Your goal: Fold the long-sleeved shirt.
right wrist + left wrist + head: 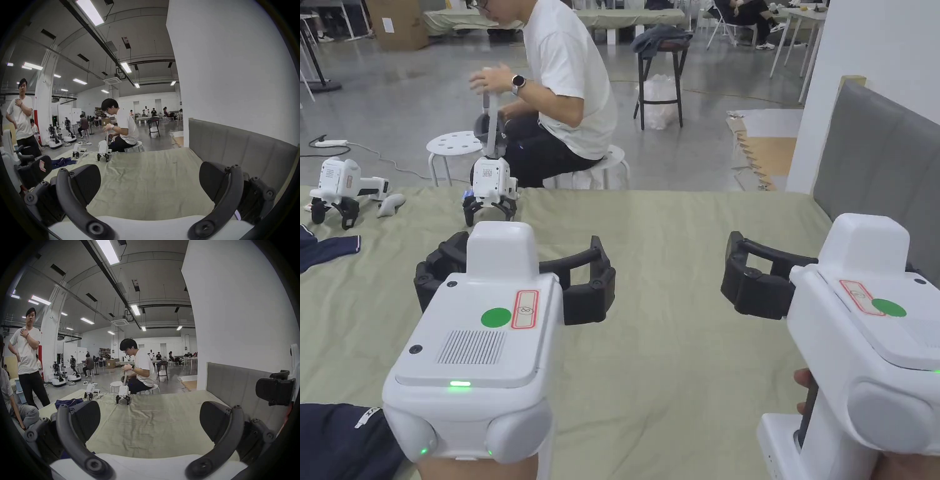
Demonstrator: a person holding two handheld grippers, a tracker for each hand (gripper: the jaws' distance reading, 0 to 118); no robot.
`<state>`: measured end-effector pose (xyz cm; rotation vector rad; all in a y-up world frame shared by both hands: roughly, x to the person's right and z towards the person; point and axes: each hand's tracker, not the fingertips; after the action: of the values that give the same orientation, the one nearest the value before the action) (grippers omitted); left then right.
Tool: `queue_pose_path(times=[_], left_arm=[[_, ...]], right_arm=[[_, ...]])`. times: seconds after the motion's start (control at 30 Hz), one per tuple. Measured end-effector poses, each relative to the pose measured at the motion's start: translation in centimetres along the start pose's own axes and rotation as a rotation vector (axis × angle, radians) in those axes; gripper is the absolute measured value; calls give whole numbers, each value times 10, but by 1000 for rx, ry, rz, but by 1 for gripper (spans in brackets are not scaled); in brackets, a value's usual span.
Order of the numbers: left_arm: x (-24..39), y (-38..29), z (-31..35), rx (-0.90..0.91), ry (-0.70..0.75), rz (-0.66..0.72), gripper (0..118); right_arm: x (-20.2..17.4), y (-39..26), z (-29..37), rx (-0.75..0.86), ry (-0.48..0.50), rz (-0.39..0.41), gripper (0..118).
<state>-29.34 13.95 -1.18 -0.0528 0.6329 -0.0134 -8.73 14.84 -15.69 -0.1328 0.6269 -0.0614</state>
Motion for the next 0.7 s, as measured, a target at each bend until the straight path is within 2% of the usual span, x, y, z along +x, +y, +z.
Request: queue_pose_path(times=[0.2,0.3,0.37,0.7], left_arm=[[0,0,1,6,1,3,110],[0,0,0,9,8,7,110],[-1,0,0,9,8,11,110],[-3,-1,0,19,20,13,110]], right_arm=[[-6,-5,0,31,-87,76,118],[-3,-5,-1,6,-41,32,118],[0,-4,-1,-5,-45,6,118],[2,-3,-5,0,-52,13,118]])
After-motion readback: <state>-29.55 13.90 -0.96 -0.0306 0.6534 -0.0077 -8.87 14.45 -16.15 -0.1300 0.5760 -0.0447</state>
